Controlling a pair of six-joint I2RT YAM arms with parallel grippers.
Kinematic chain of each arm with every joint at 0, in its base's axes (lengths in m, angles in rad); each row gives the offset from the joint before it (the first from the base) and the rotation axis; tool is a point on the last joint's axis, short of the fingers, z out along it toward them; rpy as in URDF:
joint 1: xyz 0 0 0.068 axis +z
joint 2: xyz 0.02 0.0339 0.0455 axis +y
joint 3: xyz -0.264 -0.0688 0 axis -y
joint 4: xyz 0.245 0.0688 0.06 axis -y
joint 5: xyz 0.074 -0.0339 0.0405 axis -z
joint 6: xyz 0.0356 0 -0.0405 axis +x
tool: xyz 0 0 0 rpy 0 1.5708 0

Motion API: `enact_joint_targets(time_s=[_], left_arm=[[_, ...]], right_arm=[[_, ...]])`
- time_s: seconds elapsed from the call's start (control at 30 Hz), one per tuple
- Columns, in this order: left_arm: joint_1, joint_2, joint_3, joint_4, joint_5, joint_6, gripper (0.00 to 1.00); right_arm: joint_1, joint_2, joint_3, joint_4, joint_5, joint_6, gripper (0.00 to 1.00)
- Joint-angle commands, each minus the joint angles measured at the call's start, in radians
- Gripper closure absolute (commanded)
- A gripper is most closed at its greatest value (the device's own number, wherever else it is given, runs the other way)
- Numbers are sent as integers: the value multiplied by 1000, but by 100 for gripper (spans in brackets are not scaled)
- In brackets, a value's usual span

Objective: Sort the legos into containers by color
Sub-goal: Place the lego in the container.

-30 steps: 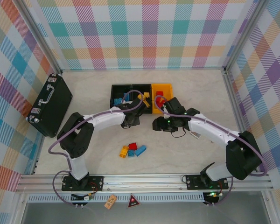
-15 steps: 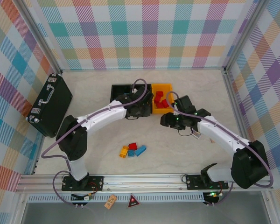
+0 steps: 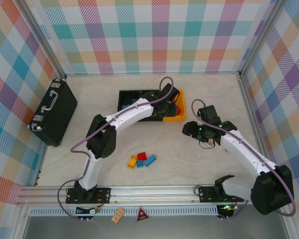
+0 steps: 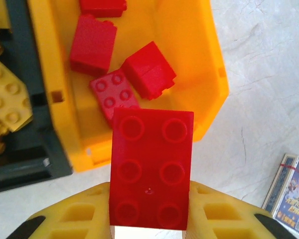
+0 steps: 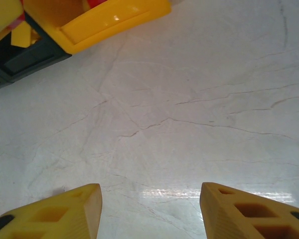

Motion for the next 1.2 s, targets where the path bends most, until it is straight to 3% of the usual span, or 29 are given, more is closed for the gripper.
enact_joint_targets(time_s=[0.0, 0.47, 0.67, 0.93, 1.17], left_arm=[[-6, 80, 118, -72, 15, 18, 70], [87, 389, 530, -130, 120, -55, 67], [108, 409, 544, -88, 149, -70, 64], [107, 394, 554, -83, 181, -65, 47], [86, 306, 487, -84, 191, -52, 46]], right_arm=[[-12, -26, -12, -37, 9, 13, 46], [-20, -74, -50, -65, 23, 4, 46], [-23, -74, -50, -67, 24, 3, 46], [-23, -57, -46, -54, 14, 8, 46], [-24, -48, -42, -40, 9, 10, 46]])
